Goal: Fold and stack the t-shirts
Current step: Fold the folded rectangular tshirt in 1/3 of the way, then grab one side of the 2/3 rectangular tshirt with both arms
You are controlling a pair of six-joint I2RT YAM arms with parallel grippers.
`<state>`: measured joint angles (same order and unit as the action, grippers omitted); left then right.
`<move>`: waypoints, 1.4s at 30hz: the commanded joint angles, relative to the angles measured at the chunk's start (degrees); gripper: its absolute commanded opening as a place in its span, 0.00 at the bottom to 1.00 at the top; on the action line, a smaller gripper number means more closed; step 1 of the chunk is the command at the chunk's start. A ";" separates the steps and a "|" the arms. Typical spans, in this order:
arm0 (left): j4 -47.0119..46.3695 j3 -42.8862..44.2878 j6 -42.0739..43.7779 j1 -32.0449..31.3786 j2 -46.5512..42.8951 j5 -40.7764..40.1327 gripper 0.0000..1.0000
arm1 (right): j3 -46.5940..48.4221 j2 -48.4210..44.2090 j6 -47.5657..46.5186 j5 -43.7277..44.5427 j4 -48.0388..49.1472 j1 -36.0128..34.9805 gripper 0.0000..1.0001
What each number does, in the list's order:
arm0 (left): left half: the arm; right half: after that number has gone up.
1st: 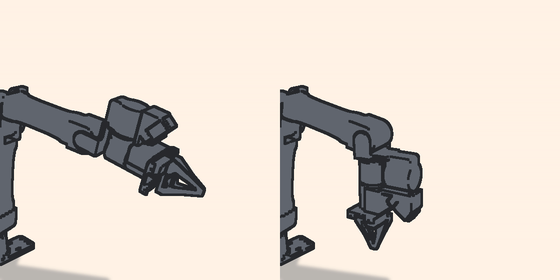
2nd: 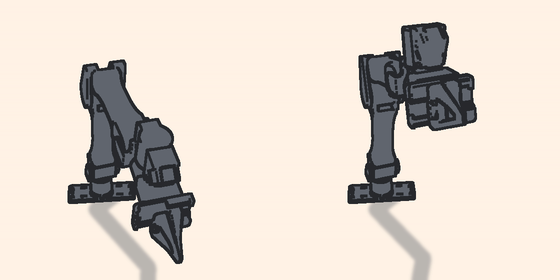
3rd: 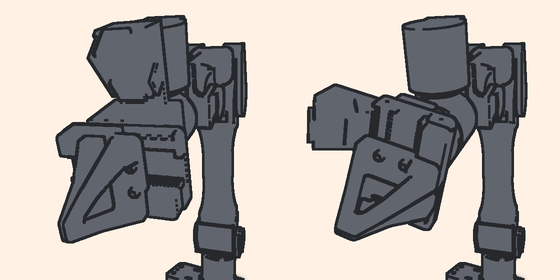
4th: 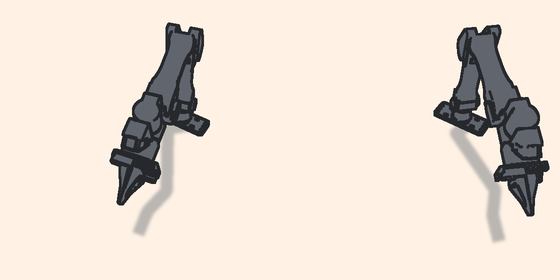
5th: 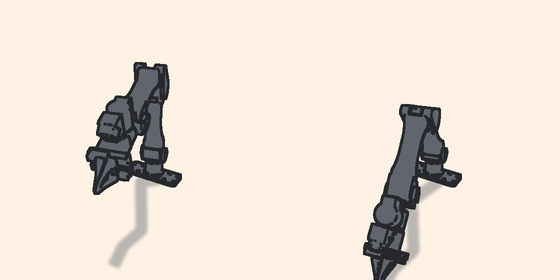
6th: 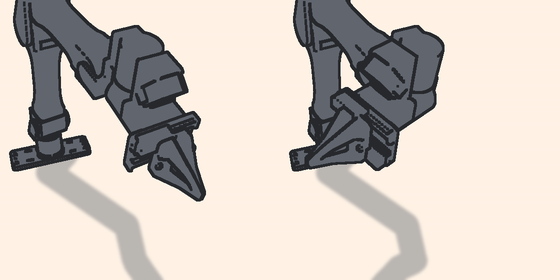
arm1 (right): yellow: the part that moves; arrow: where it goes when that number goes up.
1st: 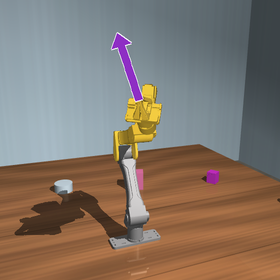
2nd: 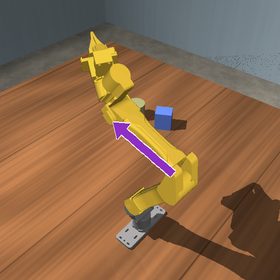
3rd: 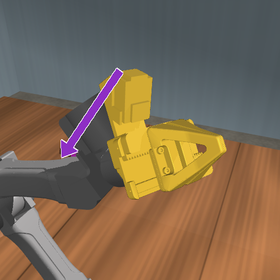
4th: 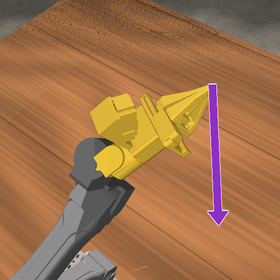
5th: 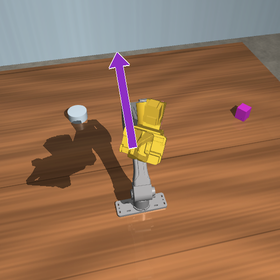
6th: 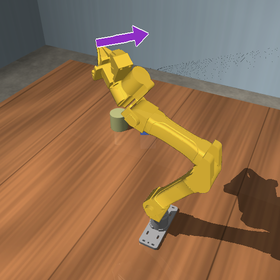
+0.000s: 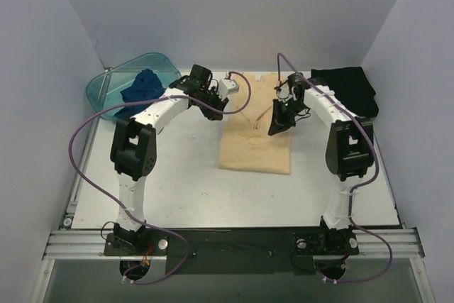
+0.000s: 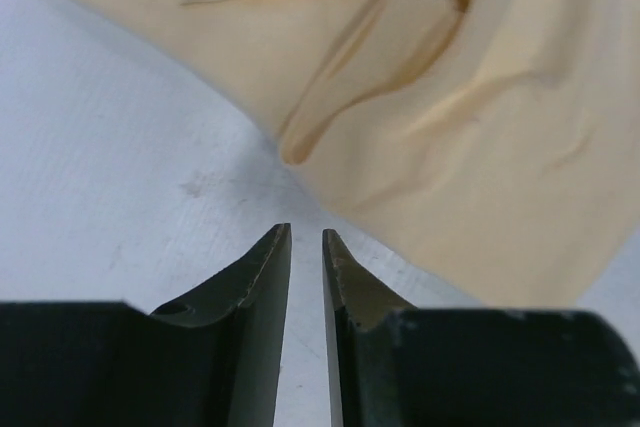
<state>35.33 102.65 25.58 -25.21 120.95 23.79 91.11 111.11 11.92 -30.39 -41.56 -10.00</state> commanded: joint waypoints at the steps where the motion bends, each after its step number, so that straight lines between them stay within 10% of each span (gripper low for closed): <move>1: 2.47 -2.27 3.69 -2.12 -2.91 11.27 0.28 | 4.07 9.02 2.92 -4.67 0.68 -0.64 0.00; 13: -8.42 2.90 -6.94 -2.21 9.92 1.62 0.28 | 12.87 20.81 12.07 0.42 3.24 1.38 0.00; 22: -9.93 6.68 -16.95 -0.98 9.76 -5.78 0.47 | 14.53 17.84 15.41 4.37 4.21 4.89 0.00; 25: -10.37 6.60 -18.12 -0.45 5.45 -0.17 0.52 | 11.21 9.78 14.37 7.70 3.86 6.66 0.19; 29: -5.29 3.71 -8.21 -1.68 -2.10 6.59 0.52 | -0.10 -2.44 11.72 12.54 2.10 7.28 0.44; 36: 4.75 -19.38 28.34 -10.54 -14.86 4.17 0.57 | -25.51 -14.69 14.35 10.71 3.68 4.12 0.56; 42: -3.67 -26.89 30.06 -13.81 -14.86 -1.20 0.62 | -34.85 -15.05 19.36 7.02 10.44 3.23 0.56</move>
<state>35.16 79.13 48.66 -39.20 104.29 26.57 59.75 95.68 27.68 -21.74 -33.76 -7.11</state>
